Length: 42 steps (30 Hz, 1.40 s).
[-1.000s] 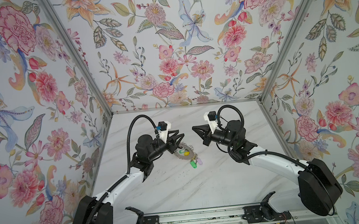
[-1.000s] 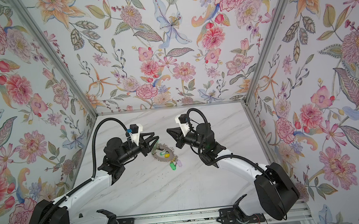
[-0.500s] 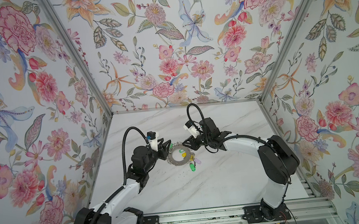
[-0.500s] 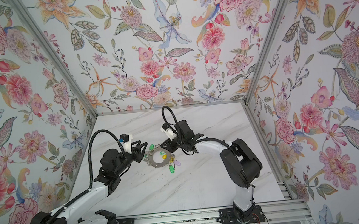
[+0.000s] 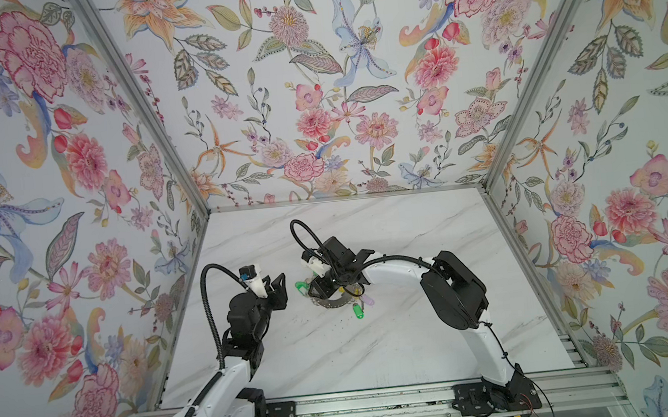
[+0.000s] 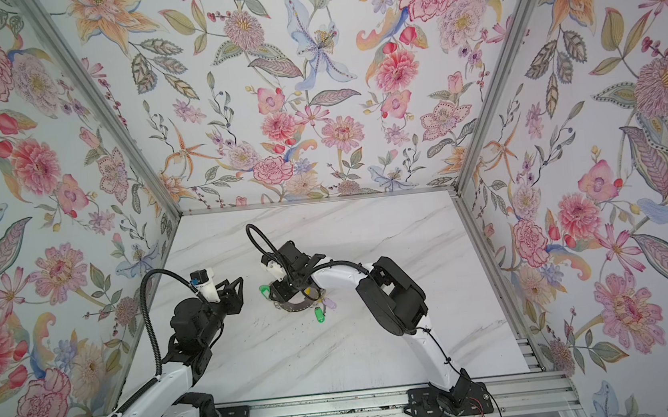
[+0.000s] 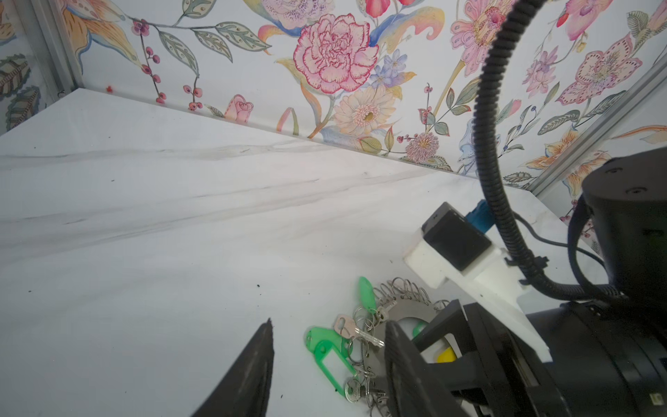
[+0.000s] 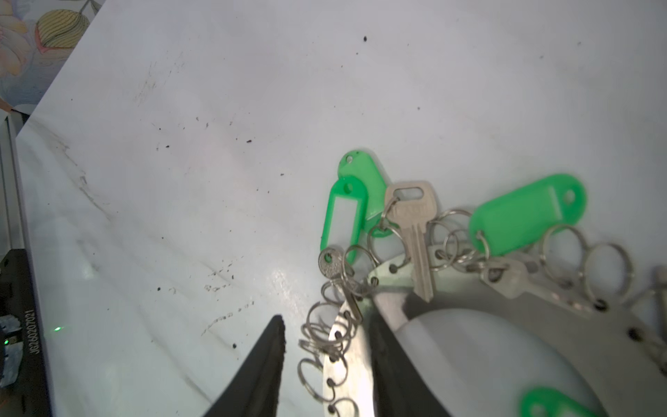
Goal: Remove the keys from the keyring
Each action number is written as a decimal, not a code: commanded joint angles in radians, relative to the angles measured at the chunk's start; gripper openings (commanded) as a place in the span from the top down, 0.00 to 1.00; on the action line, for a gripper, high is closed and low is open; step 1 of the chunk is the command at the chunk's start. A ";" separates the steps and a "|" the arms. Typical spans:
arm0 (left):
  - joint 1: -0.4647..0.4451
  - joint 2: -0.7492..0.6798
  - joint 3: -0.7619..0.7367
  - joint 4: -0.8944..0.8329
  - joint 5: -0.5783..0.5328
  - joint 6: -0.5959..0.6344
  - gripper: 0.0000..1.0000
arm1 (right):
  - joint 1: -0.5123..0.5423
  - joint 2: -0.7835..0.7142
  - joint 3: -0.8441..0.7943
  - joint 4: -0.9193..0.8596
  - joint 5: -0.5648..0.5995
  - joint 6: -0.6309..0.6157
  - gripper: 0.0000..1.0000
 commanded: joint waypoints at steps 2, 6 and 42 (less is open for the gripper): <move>0.023 -0.002 -0.025 0.055 0.050 -0.020 0.48 | 0.014 0.060 0.115 -0.110 0.081 -0.069 0.61; 0.036 -0.013 -0.035 0.052 0.066 -0.016 0.48 | 0.019 0.104 0.191 -0.154 0.075 -0.107 0.69; 0.073 -0.064 -0.088 0.038 0.122 -0.028 0.47 | 0.046 0.223 0.346 -0.319 0.102 -0.229 0.76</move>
